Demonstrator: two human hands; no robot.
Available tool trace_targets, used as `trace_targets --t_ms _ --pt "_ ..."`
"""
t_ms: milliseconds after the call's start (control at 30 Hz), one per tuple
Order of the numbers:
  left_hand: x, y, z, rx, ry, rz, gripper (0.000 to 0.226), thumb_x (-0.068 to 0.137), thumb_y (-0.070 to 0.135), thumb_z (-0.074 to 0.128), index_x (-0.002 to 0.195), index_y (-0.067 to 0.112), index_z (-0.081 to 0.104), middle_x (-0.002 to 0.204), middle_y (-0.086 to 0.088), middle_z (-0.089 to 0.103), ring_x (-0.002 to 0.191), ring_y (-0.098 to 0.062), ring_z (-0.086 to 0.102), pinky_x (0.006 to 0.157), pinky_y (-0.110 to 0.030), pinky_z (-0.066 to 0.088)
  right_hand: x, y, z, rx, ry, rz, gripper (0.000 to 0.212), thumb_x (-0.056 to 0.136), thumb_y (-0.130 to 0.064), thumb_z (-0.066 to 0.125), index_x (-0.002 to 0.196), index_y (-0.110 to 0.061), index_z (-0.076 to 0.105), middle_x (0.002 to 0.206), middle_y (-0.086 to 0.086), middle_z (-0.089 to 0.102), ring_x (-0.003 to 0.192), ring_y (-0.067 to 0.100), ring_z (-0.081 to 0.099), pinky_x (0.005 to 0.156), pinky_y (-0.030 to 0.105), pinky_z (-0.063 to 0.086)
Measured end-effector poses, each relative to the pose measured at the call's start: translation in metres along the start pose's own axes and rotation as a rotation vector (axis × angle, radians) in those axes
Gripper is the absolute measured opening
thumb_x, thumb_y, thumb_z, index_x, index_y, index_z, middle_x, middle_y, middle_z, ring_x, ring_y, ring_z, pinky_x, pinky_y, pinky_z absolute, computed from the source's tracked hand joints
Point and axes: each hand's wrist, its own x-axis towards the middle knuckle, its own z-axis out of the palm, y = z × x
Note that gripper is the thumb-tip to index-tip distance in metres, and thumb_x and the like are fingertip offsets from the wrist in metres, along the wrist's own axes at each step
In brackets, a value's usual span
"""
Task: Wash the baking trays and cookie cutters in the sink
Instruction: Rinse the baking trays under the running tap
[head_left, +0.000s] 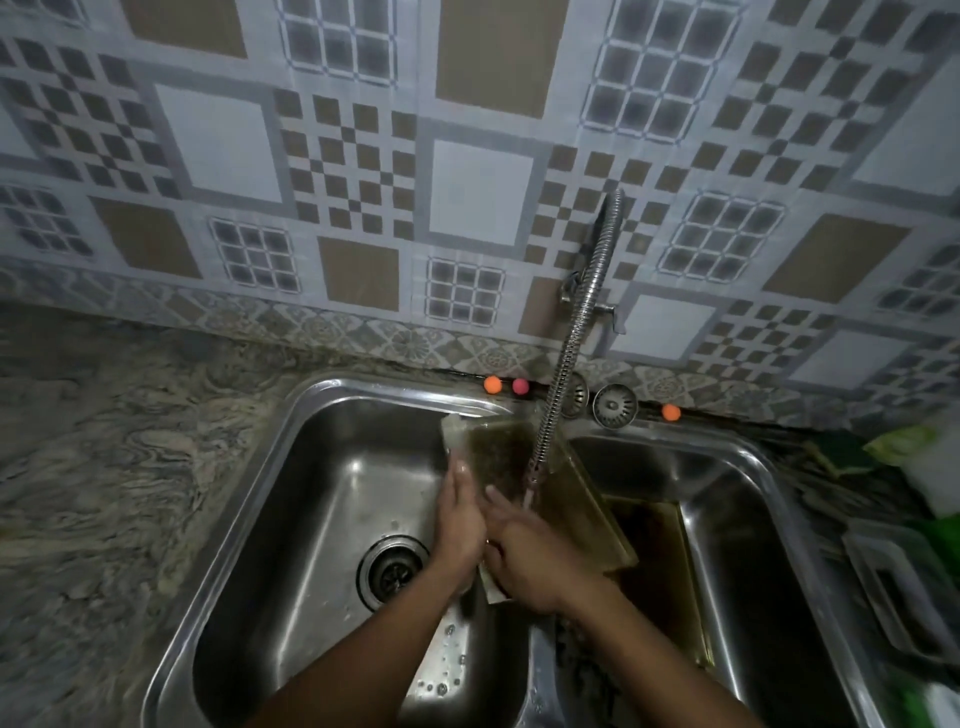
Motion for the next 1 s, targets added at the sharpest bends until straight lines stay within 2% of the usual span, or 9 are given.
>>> trace_targets --t_ms 100,233,367,433,533,700,800,867,1000 --pt "-0.001 -0.003 -0.001 0.116 0.074 0.057 0.05 0.106 0.026 0.038 0.154 0.016 0.028 0.149 0.002 0.04 0.132 -0.009 0.037 0.096 -0.015 0.031 -0.034 0.006 -0.01 0.074 -0.021 -0.081 0.033 0.096 -0.033 0.041 0.116 -0.028 0.066 0.138 -0.017 0.046 0.131 0.002 0.036 0.108 0.027 0.034" --pt "-0.003 -0.007 0.003 0.249 0.124 0.065 0.06 0.101 0.025 0.051 0.154 0.025 0.024 0.153 -0.008 0.041 0.137 -0.021 0.042 0.103 -0.025 0.034 -0.064 0.006 -0.024 -0.067 0.029 -0.037 0.023 0.098 -0.033 0.042 0.102 -0.028 0.064 0.105 -0.01 0.051 0.102 0.006 0.043 0.085 0.028 0.039" --pt "-0.005 -0.001 0.001 0.257 0.051 0.112 0.071 0.095 0.004 0.058 0.155 0.022 0.023 0.153 0.0 0.038 0.132 -0.007 0.035 0.087 0.002 0.032 -0.058 0.024 -0.028 -0.292 0.133 0.14 0.041 0.095 -0.045 0.027 0.101 -0.024 0.061 0.108 -0.004 0.052 0.107 0.015 0.043 0.096 0.039 0.035" --pt "0.0 0.0 -0.01 0.257 0.017 0.108 0.078 0.091 0.007 0.066 0.155 0.023 0.025 0.154 0.0 0.038 0.139 -0.015 0.037 0.098 -0.006 0.035 -0.052 0.04 -0.031 -0.262 0.303 0.243 0.043 0.094 -0.048 0.026 0.105 -0.026 0.062 0.108 -0.007 0.05 0.105 0.014 0.044 0.094 0.039 0.038" --pt "0.008 -0.004 -0.034 0.221 -0.048 0.064 0.094 0.073 0.024 0.087 0.15 0.03 0.035 0.143 0.003 0.053 0.131 -0.016 0.051 0.108 -0.035 0.044 -0.046 0.05 -0.043 0.102 0.528 0.386 0.039 0.095 -0.044 0.049 0.132 -0.031 0.051 0.117 -0.01 0.044 0.114 0.015 0.045 0.092 0.036 0.042" --pt "0.005 -0.014 -0.048 0.157 -0.165 0.01 0.115 0.043 0.036 0.099 0.143 0.037 0.043 0.13 0.009 0.063 0.117 -0.008 0.061 0.093 -0.029 0.055 -0.038 0.026 -0.045 1.512 0.258 0.472 0.049 0.1 -0.017 0.048 0.144 -0.036 0.04 0.125 0.005 0.064 0.109 0.029 0.066 0.091 0.048 0.055" --pt "0.003 -0.01 -0.052 0.235 -0.218 0.03 0.111 0.048 0.034 0.096 0.142 0.043 0.038 0.123 0.018 0.061 0.114 0.001 0.059 0.087 -0.016 0.052 -0.034 0.02 -0.032 1.697 0.332 0.42 0.049 0.101 -0.006 0.036 0.14 -0.036 0.046 0.123 0.01 0.067 0.11 0.033 0.066 0.092 0.051 0.053" --pt "0.003 -0.008 -0.057 0.422 -0.201 0.076 0.113 0.052 0.051 0.093 0.146 0.048 0.031 0.137 0.009 0.048 0.129 -0.009 0.048 0.104 -0.03 0.047 -0.031 0.011 -0.028 1.645 0.355 0.391 0.049 0.102 -0.007 0.036 0.136 -0.04 0.048 0.12 0.008 0.069 0.109 0.031 0.067 0.093 0.051 0.053" --pt "0.001 0.001 -0.058 0.645 -0.198 0.153 0.088 0.084 0.043 0.073 0.152 0.043 0.019 0.16 0.001 0.017 0.144 -0.012 0.02 0.115 -0.032 0.022 -0.017 -0.008 -0.013 1.309 0.375 0.368 0.04 0.102 -0.011 0.044 0.137 -0.03 0.048 0.127 0.002 0.064 0.11 0.016 0.065 0.074 0.023 0.056"
